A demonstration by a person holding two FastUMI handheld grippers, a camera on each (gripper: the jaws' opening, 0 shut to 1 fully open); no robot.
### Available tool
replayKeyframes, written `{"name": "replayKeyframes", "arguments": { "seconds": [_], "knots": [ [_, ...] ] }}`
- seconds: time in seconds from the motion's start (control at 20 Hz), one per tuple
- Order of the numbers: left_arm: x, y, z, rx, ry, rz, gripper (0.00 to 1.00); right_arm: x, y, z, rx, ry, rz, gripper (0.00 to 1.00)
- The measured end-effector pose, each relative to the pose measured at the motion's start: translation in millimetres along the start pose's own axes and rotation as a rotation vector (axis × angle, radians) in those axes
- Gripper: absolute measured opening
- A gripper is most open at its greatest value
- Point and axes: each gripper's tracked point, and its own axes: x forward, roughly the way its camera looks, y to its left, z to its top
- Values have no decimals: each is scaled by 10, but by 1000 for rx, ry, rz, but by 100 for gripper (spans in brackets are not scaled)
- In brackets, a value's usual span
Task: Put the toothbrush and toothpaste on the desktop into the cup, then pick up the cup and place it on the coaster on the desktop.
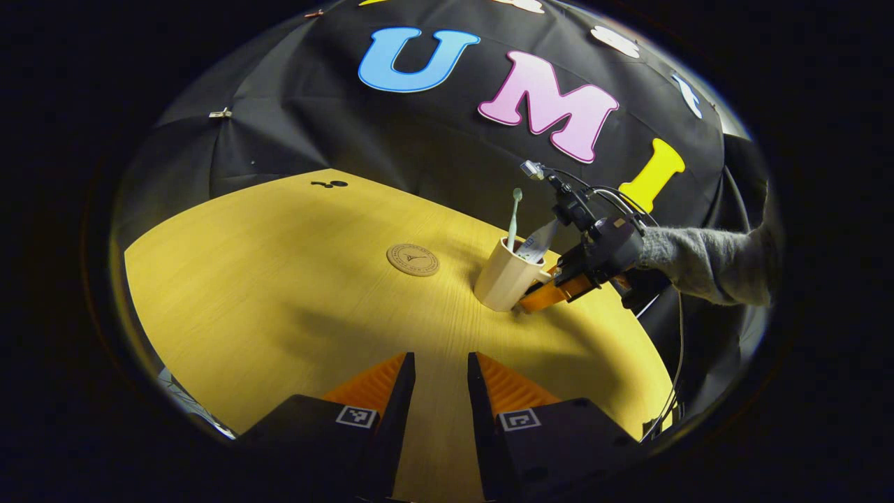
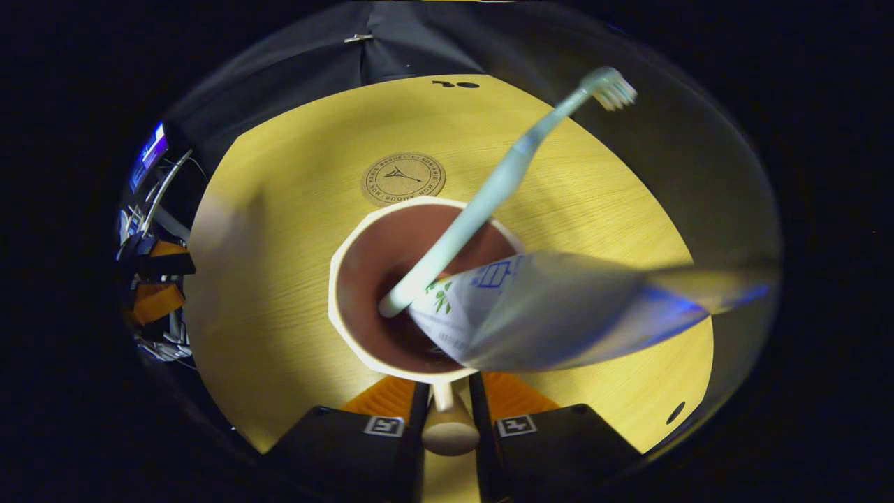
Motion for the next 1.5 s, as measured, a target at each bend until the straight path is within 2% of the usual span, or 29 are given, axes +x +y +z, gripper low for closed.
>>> {"name": "replayKeyframes", "arguments": {
  "seconds": [0.05,0.1,0.15,0.2,0.25,0.3,0.35,0.4,0.45,0.5,0.55,0.6,0.65,0.7,0.75,0.8,0.85,0.9,1.0,1.05,1.15,1.2,1.25,1.5],
  "knots": [
    [-23,40,-8,-3,3,4,39,2,-6,21,7,4,-2,32],
    [-30,85,-25,-7,9,9,49,1,5,28,5,4,-3,26],
    [-45,145,-25,-13,12,13,49,-1,15,31,-2,3,-5,30],
    [-56,180,-25,-19,13,14,49,-4,25,25,4,-1,-10,29],
    [-69,211,-8,-23,13,14,39,-4,33,32,11,-8,-13,29],
    [-78,231,-2,-26,14,11,59,-35,28,47,15,-17,-28,29],
    [-81,251,19,-23,14,7,59,-23,37,27,25,-18,-33,22],
    [-78,272,48,-19,14,3,49,-36,50,40,38,-23,-36,27],
    [-77,283,65,-13,15,-5,49,-46,67,63,52,-27,-39,22],
    [-75,299,83,-7,15,-12,49,-74,79,114,58,-34,-41,27],
    [-79,313,109,-3,15,-22,39,-129,89,191,62,-50,-45,27],
    [-90,337,126,0,16,-27,49,-172,114,275,74,-61,-45,27],
    [-103,364,151,1,17,-32,39,-189,155,363,83,-72,-42,27],
    [-127,403,188,2,14,-38,49,-196,187,451,86,-81,-44,27],
    [-148,447,221,1,14,-43,44,-172,228,606,80,-91,-47,27],
    [-163,497,230,-3,15,-48,39,-154,268,703,82,-95,-43,22],
    [-178,542,240,-5,17,-51,39,-123,304,792,84,-96,-38,27],
    [-183,588,258,-10,18,-52,59,-84,321,876,79,-100,-39,27],
    [-187,676,291,-23,16,-54,39,11,339,1007,73,-89,-46,27],
    [-185,722,313,-29,12,-53,49,78,361,1065,74,-82,-45,27],
    [-166,844,335,-45,9,-50,49,200,396,1167,72,-65,-42,27],
    [-157,886,334,-49,11,-48,39,248,429,1208,71,-56,-35,27],
    [-131,930,336,-54,13,-47,49,291,447,1241,66,-50,-33,27],
    [-72,1102,399,-85,12,-45,49,457,523,1332,41,-14,-28,27]
  ]
}}
